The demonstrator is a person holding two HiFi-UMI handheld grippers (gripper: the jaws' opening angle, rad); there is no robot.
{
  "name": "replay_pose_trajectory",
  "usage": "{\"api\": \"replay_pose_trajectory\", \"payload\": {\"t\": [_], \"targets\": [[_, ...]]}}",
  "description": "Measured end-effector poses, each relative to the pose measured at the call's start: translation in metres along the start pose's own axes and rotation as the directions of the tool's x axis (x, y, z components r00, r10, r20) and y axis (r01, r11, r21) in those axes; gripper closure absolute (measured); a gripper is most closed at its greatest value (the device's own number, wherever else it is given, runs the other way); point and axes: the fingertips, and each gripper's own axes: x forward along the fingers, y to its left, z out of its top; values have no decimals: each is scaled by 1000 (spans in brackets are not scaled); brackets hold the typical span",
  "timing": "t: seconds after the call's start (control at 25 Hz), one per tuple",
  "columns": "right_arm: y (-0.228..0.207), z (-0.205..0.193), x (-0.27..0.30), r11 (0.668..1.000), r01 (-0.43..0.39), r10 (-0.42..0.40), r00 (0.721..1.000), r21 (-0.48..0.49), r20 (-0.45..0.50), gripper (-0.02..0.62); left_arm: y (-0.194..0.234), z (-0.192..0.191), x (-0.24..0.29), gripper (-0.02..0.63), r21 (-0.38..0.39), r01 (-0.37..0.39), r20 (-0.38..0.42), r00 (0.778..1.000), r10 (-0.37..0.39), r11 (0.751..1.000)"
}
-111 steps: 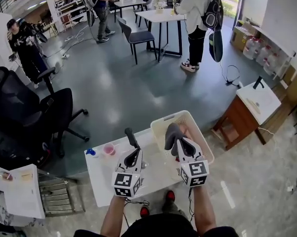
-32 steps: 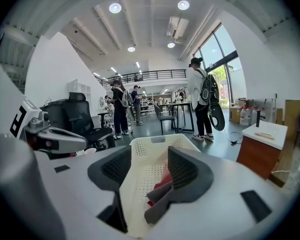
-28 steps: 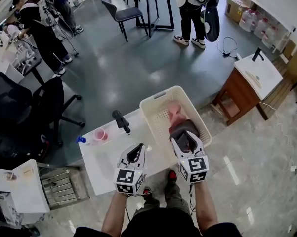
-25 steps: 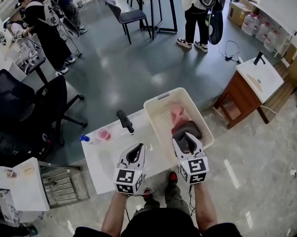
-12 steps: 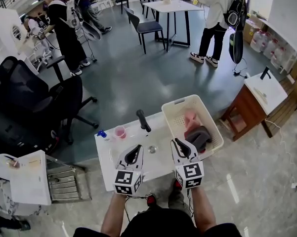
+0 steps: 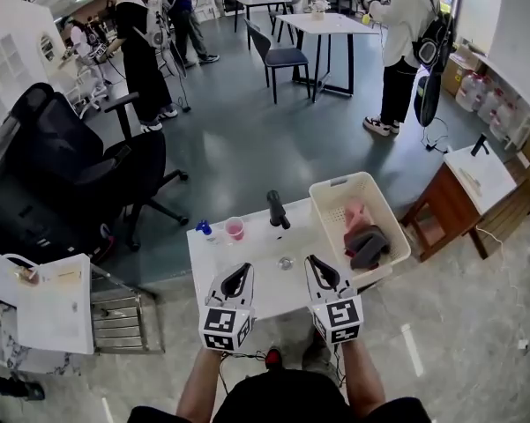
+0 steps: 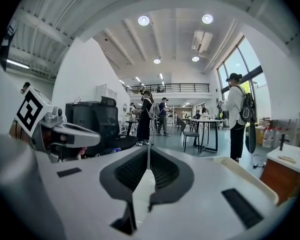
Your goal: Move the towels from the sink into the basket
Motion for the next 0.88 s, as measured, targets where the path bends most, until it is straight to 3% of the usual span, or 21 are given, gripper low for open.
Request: {"api": "replay_pose_trajectory", "payload": {"t": [0.52, 0.88], "targets": [[49, -22, -42, 1000, 14, -13, 1000, 18, -27, 554, 13, -25, -57, 594, -11, 9, -9, 1000, -10, 1000], [54, -31, -49, 999, 30, -29, 998, 24, -48, 554, 17, -28, -66, 594, -15, 7, -6, 1000, -7, 1000]]}}
